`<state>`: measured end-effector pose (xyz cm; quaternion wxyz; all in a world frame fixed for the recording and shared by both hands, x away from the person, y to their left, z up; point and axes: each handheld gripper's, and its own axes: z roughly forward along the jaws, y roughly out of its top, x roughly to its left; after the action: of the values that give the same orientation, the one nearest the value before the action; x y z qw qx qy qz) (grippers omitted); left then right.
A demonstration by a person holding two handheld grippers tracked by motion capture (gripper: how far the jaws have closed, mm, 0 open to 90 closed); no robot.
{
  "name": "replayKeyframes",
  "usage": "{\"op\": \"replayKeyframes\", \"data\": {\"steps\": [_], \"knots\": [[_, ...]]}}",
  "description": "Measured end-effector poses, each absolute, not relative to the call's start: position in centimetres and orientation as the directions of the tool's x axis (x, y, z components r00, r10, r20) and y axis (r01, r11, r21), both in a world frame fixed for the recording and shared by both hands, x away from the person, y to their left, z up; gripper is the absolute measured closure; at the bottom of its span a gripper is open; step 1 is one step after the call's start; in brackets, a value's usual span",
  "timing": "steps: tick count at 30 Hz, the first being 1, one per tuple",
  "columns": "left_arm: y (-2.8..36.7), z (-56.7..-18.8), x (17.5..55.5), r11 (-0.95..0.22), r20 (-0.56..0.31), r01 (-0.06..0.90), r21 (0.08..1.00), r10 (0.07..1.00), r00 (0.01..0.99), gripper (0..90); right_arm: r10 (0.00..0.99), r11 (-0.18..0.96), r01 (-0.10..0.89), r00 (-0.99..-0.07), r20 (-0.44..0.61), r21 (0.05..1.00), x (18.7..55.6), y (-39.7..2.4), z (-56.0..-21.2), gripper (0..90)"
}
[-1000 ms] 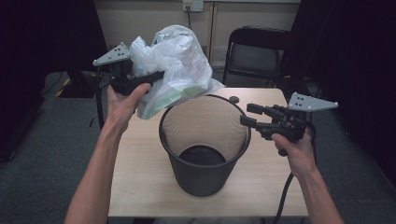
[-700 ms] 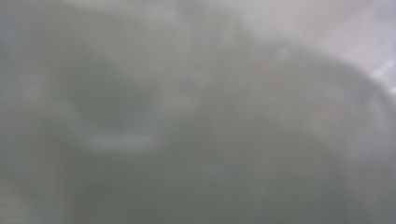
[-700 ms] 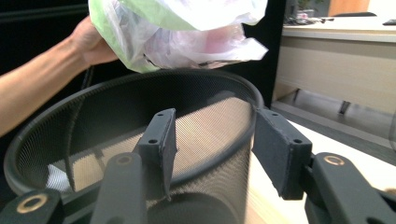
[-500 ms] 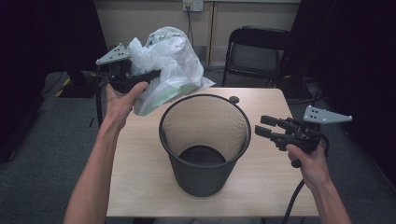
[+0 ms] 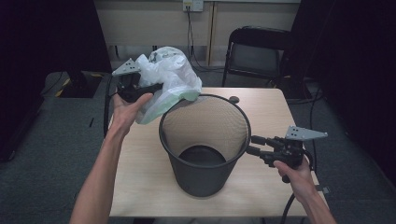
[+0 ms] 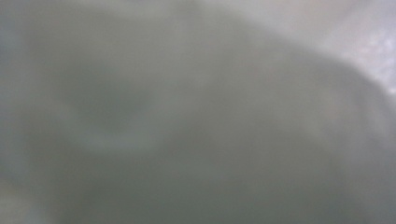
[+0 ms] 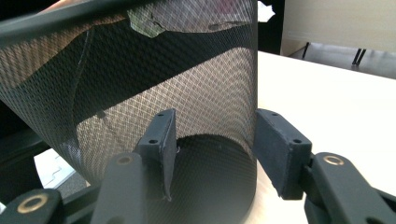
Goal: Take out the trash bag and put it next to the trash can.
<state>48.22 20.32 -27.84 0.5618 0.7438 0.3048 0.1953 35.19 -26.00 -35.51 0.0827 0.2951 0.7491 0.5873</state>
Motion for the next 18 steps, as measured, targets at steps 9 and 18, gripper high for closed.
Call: {"op": "replayKeyframes", "data": {"steps": [9,18], "knots": [[21.1,-31.1,49.2,-0.209,-0.07,0.303,0.93,0.709,0.702,79.0,0.553,0.142,0.38,-0.796,0.245,0.914,34.9,-26.4,-37.9,48.8],[21.3,-35.0,49.7,-0.222,-0.106,0.372,0.901,0.719,0.687,79.1,0.571,0.171,0.426,-0.778,0.262,0.889,34.3,-27.0,-40.5,48.1]]}}
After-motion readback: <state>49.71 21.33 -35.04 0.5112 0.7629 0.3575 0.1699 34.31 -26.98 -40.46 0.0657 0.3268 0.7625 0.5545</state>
